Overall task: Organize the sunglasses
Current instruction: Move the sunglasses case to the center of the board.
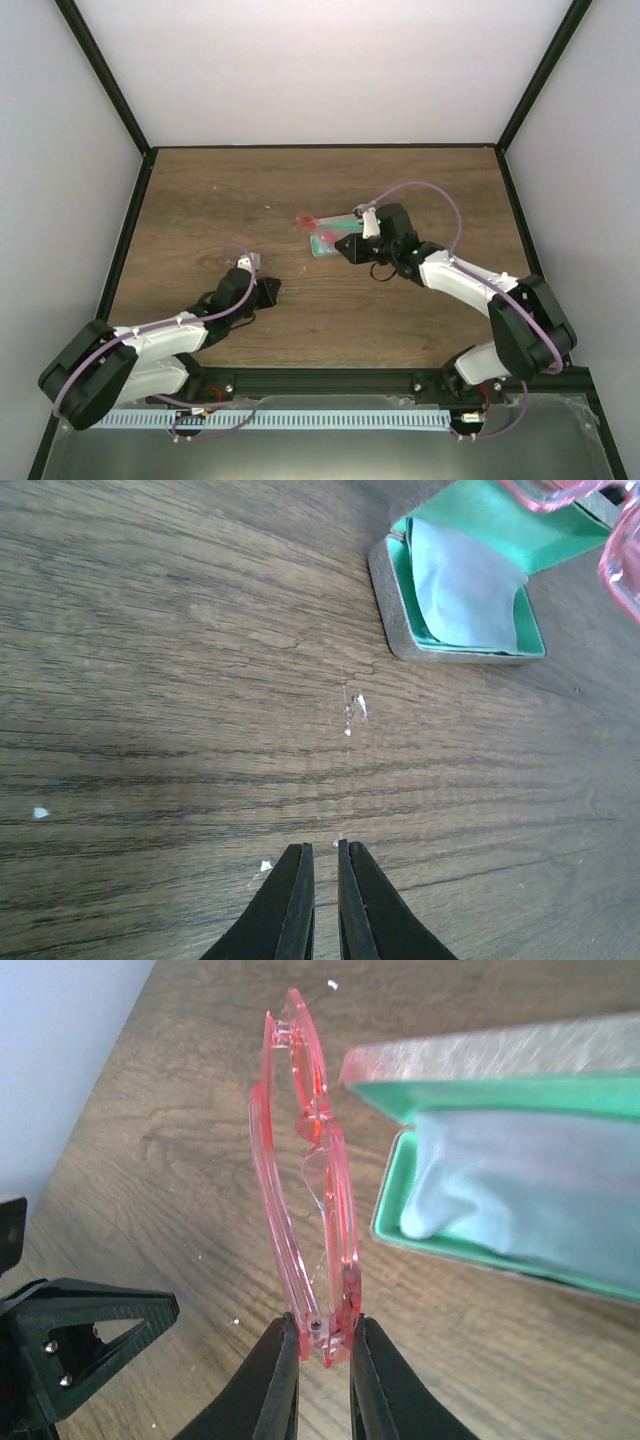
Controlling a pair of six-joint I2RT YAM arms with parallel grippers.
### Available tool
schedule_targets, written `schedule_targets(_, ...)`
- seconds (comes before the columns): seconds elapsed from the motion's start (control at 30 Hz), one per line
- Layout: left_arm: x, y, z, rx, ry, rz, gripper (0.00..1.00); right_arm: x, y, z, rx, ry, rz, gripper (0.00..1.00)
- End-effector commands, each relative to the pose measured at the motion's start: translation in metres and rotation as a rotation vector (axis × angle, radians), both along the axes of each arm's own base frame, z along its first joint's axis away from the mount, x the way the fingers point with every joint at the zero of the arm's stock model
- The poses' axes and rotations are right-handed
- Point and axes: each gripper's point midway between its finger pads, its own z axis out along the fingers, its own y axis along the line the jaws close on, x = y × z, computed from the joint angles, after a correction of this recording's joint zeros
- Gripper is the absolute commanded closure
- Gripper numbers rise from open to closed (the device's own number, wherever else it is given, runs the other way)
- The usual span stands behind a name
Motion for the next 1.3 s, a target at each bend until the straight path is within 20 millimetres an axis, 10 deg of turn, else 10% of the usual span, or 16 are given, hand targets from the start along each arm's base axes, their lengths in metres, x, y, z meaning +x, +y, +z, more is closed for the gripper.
schedule_targets(0.0,0.008,-0.014,0.015,-0.039,-0.048,-0.041,0.89,0.004,-0.010,0.016,-0.016,-0.004,0.110,0.92)
schedule_targets(0.63,0.013,-0.021,0.009,-0.032,-0.043,-0.062,0.89,0.008,-0.018,-0.021,-0.057,0.045,0.215,0.94)
schedule_targets(1.27,0.036,-0.030,-0.011,-0.015,-0.030,-0.011,0.79,-0.010,-0.025,0.039,0.054,-0.095,0.169,0.95)
